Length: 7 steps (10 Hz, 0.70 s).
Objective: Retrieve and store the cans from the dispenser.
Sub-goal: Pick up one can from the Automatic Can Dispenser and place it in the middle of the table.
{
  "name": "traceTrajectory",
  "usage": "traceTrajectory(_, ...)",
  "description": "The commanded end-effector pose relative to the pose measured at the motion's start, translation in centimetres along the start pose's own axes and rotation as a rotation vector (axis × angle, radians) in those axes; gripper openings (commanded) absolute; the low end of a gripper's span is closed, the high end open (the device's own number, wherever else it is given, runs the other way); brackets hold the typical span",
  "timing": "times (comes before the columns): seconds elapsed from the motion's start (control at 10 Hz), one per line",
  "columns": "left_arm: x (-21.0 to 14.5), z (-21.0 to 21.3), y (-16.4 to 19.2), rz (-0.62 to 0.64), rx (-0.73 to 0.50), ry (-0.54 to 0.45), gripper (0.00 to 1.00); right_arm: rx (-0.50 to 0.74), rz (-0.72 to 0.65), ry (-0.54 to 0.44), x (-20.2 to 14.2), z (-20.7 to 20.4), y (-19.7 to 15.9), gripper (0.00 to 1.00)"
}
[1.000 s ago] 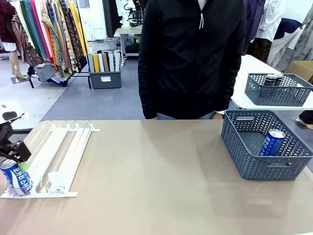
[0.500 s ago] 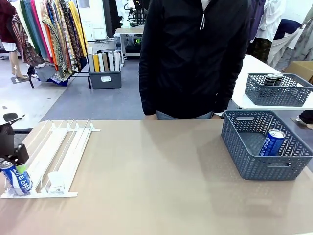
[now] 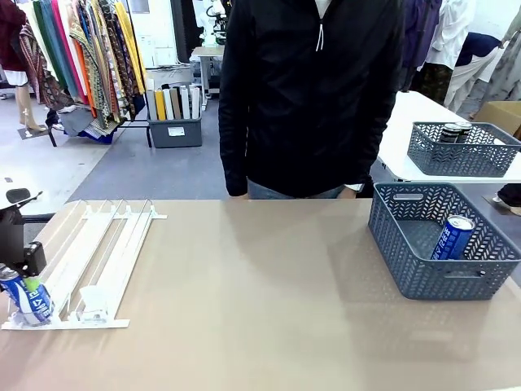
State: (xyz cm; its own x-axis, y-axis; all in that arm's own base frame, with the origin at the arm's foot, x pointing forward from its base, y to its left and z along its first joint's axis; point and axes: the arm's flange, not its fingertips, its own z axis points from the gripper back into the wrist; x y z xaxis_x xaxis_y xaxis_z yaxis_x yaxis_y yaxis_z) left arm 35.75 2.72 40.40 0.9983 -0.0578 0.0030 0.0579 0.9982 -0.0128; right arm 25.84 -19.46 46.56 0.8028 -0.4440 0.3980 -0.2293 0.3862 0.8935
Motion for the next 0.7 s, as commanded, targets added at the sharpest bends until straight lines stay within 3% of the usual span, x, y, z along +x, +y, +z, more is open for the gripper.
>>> traceTrajectory(0.0,-2.4,-1.0,-0.6,-0.017,0.022,-0.012,0.0,0.012,0.005,0.0,0.0,0.1,0.2,1.0)
traceTrajectory(0.2,-2.9,1.9,-1.3,-0.033,0.052,-0.08,0.0,0.012,0.005,0.0,0.0,0.1,0.2,1.0)
traceTrajectory(0.6,-3.5,14.0,-2.2,-0.058,0.12,-0.247,0.0,0.012,0.005,0.0,0.0,0.1,0.2,1.0)
